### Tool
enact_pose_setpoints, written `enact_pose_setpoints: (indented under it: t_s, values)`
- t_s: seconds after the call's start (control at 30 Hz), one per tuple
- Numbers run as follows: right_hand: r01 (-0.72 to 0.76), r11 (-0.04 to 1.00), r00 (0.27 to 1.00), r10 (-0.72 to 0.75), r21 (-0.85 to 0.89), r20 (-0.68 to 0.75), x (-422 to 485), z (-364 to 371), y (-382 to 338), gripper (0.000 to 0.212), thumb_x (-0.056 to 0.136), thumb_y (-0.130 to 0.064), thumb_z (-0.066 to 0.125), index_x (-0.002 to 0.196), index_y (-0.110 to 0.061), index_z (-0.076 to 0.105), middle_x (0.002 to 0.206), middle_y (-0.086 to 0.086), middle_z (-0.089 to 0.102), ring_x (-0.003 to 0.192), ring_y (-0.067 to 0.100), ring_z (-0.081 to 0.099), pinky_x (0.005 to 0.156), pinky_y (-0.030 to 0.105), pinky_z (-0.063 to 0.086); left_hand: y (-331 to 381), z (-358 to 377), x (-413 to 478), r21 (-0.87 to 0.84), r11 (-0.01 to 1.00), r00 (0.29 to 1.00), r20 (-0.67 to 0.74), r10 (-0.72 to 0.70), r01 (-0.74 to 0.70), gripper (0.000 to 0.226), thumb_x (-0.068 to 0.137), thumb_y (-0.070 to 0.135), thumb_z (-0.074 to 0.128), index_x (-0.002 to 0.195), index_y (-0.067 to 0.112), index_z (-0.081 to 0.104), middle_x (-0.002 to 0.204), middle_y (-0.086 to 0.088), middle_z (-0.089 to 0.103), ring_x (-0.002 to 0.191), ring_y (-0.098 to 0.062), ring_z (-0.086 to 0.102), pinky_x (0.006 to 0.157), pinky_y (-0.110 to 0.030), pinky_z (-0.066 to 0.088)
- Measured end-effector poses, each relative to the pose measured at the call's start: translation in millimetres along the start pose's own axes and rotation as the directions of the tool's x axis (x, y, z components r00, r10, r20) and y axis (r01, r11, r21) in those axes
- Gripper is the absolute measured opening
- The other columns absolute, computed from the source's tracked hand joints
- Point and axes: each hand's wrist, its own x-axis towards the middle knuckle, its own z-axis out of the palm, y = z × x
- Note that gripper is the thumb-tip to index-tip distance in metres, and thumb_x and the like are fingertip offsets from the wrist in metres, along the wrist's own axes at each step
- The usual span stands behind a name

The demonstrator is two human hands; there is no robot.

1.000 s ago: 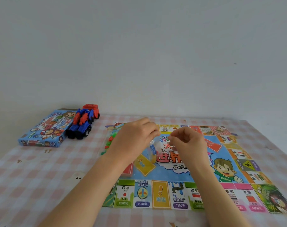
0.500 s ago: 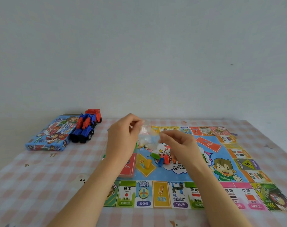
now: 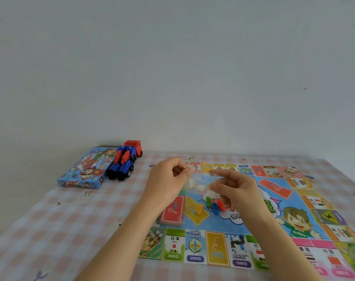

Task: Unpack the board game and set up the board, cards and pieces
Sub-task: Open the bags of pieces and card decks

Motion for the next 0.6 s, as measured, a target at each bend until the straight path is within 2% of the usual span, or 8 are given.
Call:
enact_pose_setpoints:
  t_s: [0.1, 0.17, 0.3, 0.37, 0.43, 0.47, 0.53, 0.6]
  values:
    - [0.024, 0.998, 1.0, -0.025, -0.063, -0.009, 2.1, 7.8, -1.0, 0.028, 0.081, -0.011, 0.072, 0.104, -0.027, 0.069, 0.079, -0.004, 0.07, 0.056, 0.013, 0.062, 0.05, 0.023, 0.049, -3.0, -14.8, 4.1, -0.075, 0.994, 0.995, -0.049, -0.083, 0.079, 0.005, 0.09, 0.02, 0.06, 0.089, 0.025, 0.061, 0.08, 0.003, 0.062, 0.065, -0.01, 0.058, 0.063, -0.029, 0.052]
    - [0.043, 0.994, 0.999, -0.046, -0.098, -0.022, 5.5, 15.9, -4.0, 0.026, 0.082, -0.013, 0.071, 0.104, -0.028, 0.068, 0.086, -0.006, 0.07, 0.059, 0.008, 0.064, 0.051, 0.023, 0.051, -9.4, -28.0, 8.9, -0.174, 0.974, 0.975, -0.143, -0.17, 0.144, 0.013, 0.092, 0.011, 0.055, 0.093, 0.024, 0.056, 0.086, -0.002, 0.061, 0.06, -0.014, 0.057, 0.06, -0.037, 0.055]
    - [0.118, 0.967, 0.992, -0.106, -0.226, 0.064, 20.1, 55.6, -14.2, 0.021, 0.085, -0.009, 0.066, 0.098, -0.025, 0.071, 0.087, -0.007, 0.07, 0.067, 0.01, 0.064, 0.053, 0.024, 0.055, -27.2, -60.9, 13.6, -0.394, 0.9, 0.884, -0.334, -0.327, 0.184, 0.016, 0.09, -0.004, 0.05, 0.082, 0.008, 0.057, 0.077, -0.01, 0.058, 0.057, -0.016, 0.056, 0.05, -0.022, 0.051]
    - [0.184, 0.932, 0.979, -0.143, -0.312, 0.148, 27.4, 86.6, -19.9, 0.023, 0.086, -0.009, 0.064, 0.096, -0.028, 0.07, 0.091, -0.01, 0.069, 0.074, 0.01, 0.064, 0.06, 0.023, 0.056, -39.0, -78.1, 13.0, -0.42, 0.887, 0.828, -0.417, -0.376, 0.191, 0.017, 0.088, -0.004, 0.053, 0.079, 0.007, 0.062, 0.071, -0.009, 0.063, 0.057, -0.014, 0.059, 0.057, -0.025, 0.055]
    - [0.262, 0.87, 0.959, -0.185, -0.418, 0.217, 32.6, 113.6, -26.6, 0.026, 0.087, -0.011, 0.06, 0.102, -0.029, 0.069, 0.096, -0.011, 0.066, 0.079, 0.005, 0.061, 0.06, 0.008, 0.047, -56.6, -91.3, 14.1, -0.429, 0.878, 0.775, -0.473, -0.419, 0.212, 0.019, 0.085, -0.002, 0.056, 0.08, 0.011, 0.068, 0.068, -0.003, 0.066, 0.057, -0.01, 0.063, 0.069, -0.032, 0.057]
    - [0.295, 0.835, 0.949, -0.2, -0.464, 0.244, 34.5, 126.2, -30.5, 0.028, 0.087, -0.011, 0.058, 0.107, -0.029, 0.068, 0.1, -0.011, 0.065, 0.085, 0.005, 0.06, 0.063, 0.007, 0.044, -65.3, -98.0, 14.2, -0.428, 0.876, 0.755, -0.493, -0.431, 0.221, 0.022, 0.084, -0.002, 0.058, 0.078, 0.017, 0.069, 0.069, 0.001, 0.067, 0.06, -0.009, 0.065, 0.073, -0.035, 0.057]
    - [0.351, 0.77, 0.931, -0.223, -0.533, 0.29, 38.5, 150.3, -36.6, 0.033, 0.088, -0.011, 0.055, 0.114, -0.028, 0.066, 0.113, -0.008, 0.062, 0.101, 0.01, 0.058, 0.08, 0.017, 0.045, -81.9, -111.2, 12.8, -0.406, 0.878, 0.723, -0.523, -0.451, 0.254, 0.027, 0.08, 0.002, 0.06, 0.075, 0.027, 0.069, 0.076, 0.002, 0.07, 0.072, -0.018, 0.069, 0.079, -0.039, 0.057]
    - [0.413, 0.696, 0.907, -0.255, -0.587, 0.336, 43.9, 172.0, -39.7, 0.038, 0.086, -0.008, 0.054, 0.118, -0.027, 0.064, 0.125, -0.006, 0.059, 0.115, 0.016, 0.052, 0.094, 0.026, 0.043, -95.9, -123.3, 10.2, -0.37, 0.884, 0.698, -0.551, -0.458, 0.288, 0.023, 0.08, 0.004, 0.061, 0.083, 0.024, 0.072, 0.085, -0.002, 0.073, 0.077, -0.021, 0.068, 0.079, -0.034, 0.055]
